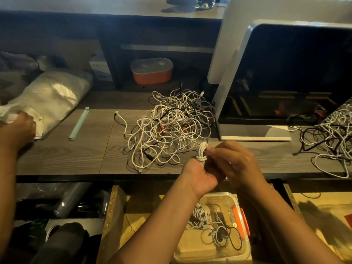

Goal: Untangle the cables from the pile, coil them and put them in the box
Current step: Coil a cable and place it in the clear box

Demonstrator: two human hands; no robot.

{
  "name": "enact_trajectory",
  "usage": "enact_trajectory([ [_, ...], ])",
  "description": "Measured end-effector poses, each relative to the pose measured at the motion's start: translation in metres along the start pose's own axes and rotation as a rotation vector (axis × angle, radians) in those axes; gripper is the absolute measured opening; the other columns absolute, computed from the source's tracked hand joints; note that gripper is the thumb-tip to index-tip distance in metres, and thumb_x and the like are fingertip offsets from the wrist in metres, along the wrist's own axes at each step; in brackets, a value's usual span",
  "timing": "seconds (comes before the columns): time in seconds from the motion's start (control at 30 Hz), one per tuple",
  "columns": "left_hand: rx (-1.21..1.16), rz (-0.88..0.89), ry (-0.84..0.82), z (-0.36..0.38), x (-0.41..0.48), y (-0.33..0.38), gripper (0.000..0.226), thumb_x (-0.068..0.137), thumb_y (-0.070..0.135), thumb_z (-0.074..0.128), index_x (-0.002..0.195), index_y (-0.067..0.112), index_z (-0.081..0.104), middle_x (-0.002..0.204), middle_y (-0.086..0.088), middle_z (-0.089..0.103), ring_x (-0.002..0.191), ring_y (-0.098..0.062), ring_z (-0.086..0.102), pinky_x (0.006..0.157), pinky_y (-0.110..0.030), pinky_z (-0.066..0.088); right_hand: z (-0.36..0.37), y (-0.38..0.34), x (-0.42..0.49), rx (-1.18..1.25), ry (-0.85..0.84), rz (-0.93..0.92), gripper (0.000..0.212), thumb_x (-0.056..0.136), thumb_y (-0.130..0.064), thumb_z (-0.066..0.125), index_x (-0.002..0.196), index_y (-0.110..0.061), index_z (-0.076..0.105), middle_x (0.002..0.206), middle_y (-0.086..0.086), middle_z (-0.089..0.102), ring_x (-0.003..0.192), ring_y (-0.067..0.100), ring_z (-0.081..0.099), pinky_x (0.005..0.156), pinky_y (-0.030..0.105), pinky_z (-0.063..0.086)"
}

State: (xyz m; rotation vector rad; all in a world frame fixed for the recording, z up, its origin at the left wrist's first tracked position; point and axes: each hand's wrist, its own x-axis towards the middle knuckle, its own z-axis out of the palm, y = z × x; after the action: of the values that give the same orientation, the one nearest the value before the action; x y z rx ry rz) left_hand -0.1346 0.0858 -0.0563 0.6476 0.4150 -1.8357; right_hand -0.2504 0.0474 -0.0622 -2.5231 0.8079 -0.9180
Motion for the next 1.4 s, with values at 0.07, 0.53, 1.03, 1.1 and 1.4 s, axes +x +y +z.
enact_trajectory([
  [0.07,0.027,0.017,0.013,0.002,0.0,0.0,0.025,0.094,0.011,0.042,0.084,-0.002,0.061,0.068,-0.017,0.064,0.054,-0.027,0.067,0.052,-0.032,0.057,0.0,-0.002,0.002,-0.03,0.01,-0.013,0.047,0.099,-0.036,0.038,0.093,-0.006,0.073,0.08,0.005,0.061,0.071,0.01,0.054,0.059,0.01,0.038],
  [0.53,0.485,0.493,0.341,0.005,0.002,-0.008,0.037,0.099,0.041,0.041,0.081,0.016,0.061,0.074,-0.004,0.062,0.068,-0.016,0.059,0.06,-0.029,0.048,-0.007,-0.019,0.007,0.203,0.074,0.284,0.024,0.079,-0.006,0.072,0.086,-0.024,0.059,0.078,-0.013,0.064,0.077,0.0,0.064,0.064,0.014,0.052],
  [1.03,1.222,0.932,0.593,-0.019,-0.001,0.006,0.051,0.102,0.031,0.035,0.055,0.016,0.047,0.052,0.0,0.046,0.047,-0.009,0.042,0.04,-0.016,0.029,0.021,-0.036,-0.012,0.384,0.092,0.472,0.034,0.082,-0.009,0.069,0.102,-0.036,0.063,0.094,-0.018,0.063,0.092,-0.004,0.059,0.076,0.01,0.047],
  [1.1,1.237,0.961,0.598,-0.019,0.0,0.006,0.051,0.101,0.029,0.036,0.053,0.016,0.045,0.051,0.0,0.044,0.047,-0.008,0.041,0.04,-0.014,0.032,0.026,-0.032,-0.014,0.252,0.172,0.415,0.033,0.078,-0.009,0.074,0.101,-0.031,0.066,0.093,-0.013,0.059,0.093,-0.004,0.054,0.075,0.008,0.044],
  [1.4,1.382,1.105,0.492,-0.028,0.006,0.001,0.051,0.101,0.024,0.037,0.05,0.02,0.04,0.044,0.004,0.037,0.037,-0.006,0.034,0.041,-0.019,0.023,0.028,-0.023,-0.018,0.054,0.146,0.164,0.014,0.089,-0.02,0.054,0.088,-0.01,0.062,0.085,-0.001,0.062,0.078,0.006,0.055,0.067,0.016,0.045],
])
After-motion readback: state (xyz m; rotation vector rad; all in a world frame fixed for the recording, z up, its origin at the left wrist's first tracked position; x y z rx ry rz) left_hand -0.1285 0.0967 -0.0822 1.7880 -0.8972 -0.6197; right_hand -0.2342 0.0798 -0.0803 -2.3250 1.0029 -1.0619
